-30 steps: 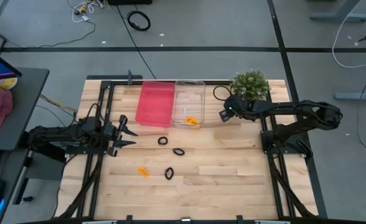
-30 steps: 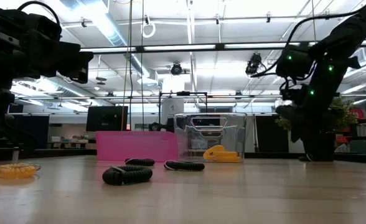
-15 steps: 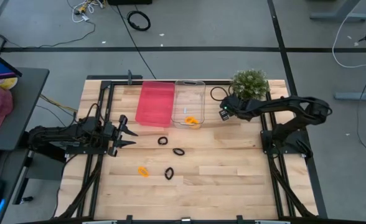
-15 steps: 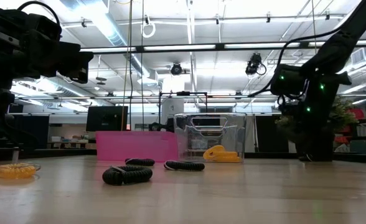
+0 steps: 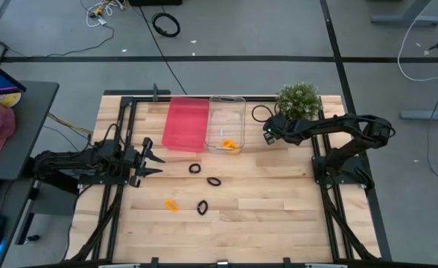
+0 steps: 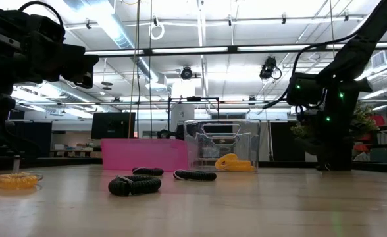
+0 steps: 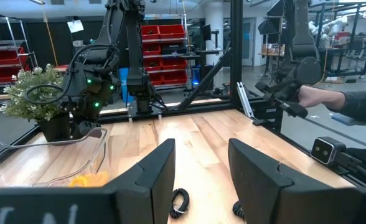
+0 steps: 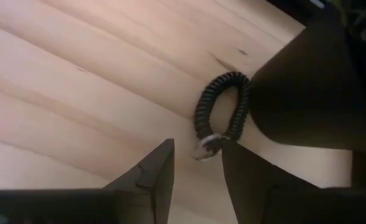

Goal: Sort spring keychains
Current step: Put the black spring keychain into the red bin

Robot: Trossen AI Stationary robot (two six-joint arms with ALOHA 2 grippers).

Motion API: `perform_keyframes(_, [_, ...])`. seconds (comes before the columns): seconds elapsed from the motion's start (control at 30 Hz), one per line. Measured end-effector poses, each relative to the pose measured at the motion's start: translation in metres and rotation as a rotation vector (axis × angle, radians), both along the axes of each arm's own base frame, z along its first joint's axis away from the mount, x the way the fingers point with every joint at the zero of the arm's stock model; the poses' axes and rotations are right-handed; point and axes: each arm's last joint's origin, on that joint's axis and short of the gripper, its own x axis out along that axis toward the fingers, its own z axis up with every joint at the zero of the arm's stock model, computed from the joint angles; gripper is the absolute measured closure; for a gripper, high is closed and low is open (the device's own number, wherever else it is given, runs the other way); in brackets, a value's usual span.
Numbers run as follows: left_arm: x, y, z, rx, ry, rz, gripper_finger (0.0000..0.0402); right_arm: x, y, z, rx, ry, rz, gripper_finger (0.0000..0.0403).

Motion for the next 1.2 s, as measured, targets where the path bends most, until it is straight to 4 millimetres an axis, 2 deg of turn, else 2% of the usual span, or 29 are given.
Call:
perform_keyframes(0.6, [0.000, 0.000, 0.000, 0.000, 0.000, 0.000, 0.0248, -0.001, -0.004, 0.000, 0.012, -0.039, -0.039, 0.0266])
perform_keyframes(0.97, [0.000, 0.000, 0.000, 0.000, 0.000, 0.000, 0.0248, -0.012, -0.005, -0.011, -0.022, -0.023, -0.053, 0.0268])
perform_keyframes(1.1, [0.000, 0.000, 0.000, 0.000, -0.001, 0.000, 0.0248, -0.015, -0.005, -0.014, -0.025, -0.016, -0.039, 0.0296])
perform_keyframes(1.2, [0.000, 0.000, 0.000, 0.001, 0.000, 0.000, 0.0248, -0.016, -0.004, -0.016, -0.032, -0.005, -0.011, 0.0345])
